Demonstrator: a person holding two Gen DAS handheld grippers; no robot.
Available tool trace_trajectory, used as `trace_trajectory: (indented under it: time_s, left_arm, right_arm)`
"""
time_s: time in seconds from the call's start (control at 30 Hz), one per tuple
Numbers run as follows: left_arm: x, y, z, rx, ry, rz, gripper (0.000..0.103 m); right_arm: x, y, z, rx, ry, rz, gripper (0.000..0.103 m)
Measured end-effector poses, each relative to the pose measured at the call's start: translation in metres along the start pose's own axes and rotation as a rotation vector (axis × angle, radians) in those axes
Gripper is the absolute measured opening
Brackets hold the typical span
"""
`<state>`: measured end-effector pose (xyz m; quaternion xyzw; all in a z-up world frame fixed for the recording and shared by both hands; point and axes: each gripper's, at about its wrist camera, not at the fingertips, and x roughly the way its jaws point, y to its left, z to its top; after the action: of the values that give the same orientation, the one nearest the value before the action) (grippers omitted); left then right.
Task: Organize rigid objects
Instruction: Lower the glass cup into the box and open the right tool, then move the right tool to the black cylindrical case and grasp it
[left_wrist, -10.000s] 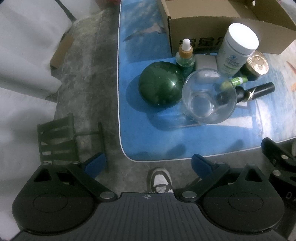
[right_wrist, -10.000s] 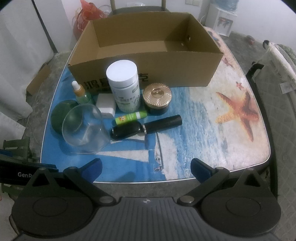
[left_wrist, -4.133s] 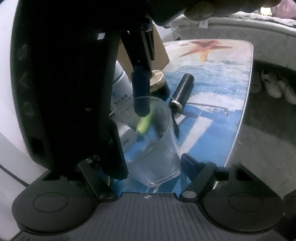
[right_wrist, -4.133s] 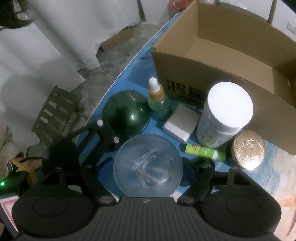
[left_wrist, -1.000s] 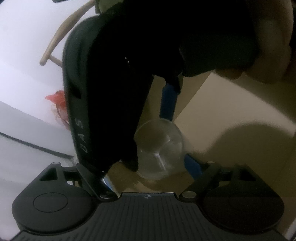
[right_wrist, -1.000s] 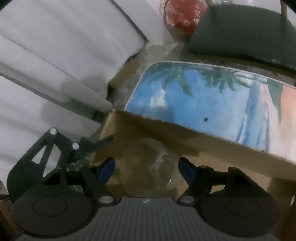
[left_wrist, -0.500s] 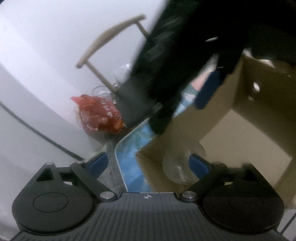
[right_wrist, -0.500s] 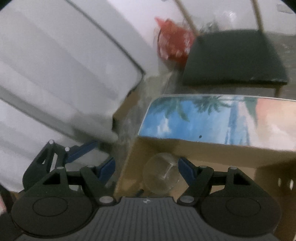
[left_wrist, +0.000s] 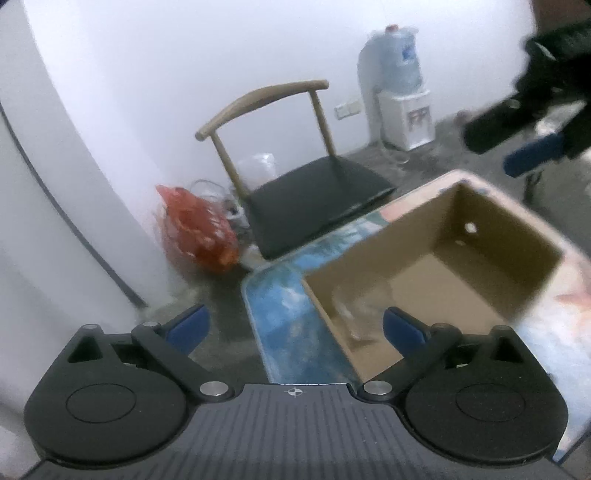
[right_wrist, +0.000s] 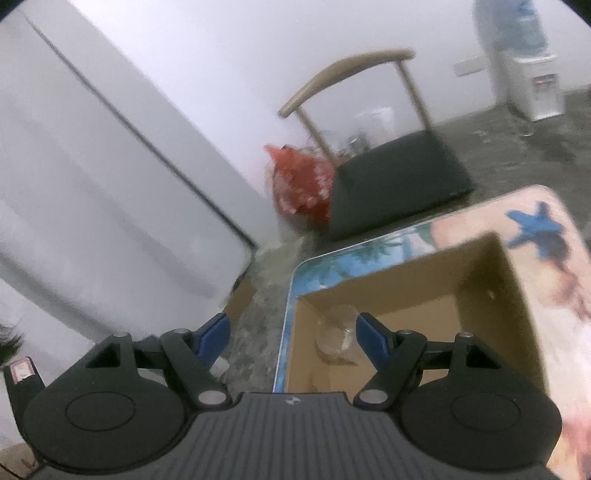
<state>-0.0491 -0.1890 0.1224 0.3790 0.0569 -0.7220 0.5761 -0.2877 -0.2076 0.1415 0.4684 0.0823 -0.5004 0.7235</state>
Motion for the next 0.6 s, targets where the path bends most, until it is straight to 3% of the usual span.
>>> trace_trajectory:
  time_s: [0.07,0.17,0.47,0.6]
  left_arm:
    - [-0.009,0.004,-0.015,-0.053,0.001,-0.102,0.101]
    - [-0.017,-0.002,-0.033,-0.081,0.027,-0.186,0.101]
    - [-0.040,-0.068,-0.057,0.017,0.061,-0.363,0.101]
    - [-0.028,-0.110,-0.072,0.088,0.115,-0.439,0.100]
  right_arm:
    - [-0.016,-0.002,-0.018,0.036,-0.013,-0.027,0.078]
    - [-0.034,-0.008,-0.049,0.092,-0.009,-0.077,0.078]
    - [-0.045,-0.048,-0.139,0.315,0.079,-0.182,0.077]
    - [-0.034,-0.060,-0.163,0.336,0.142,-0.215,0.070]
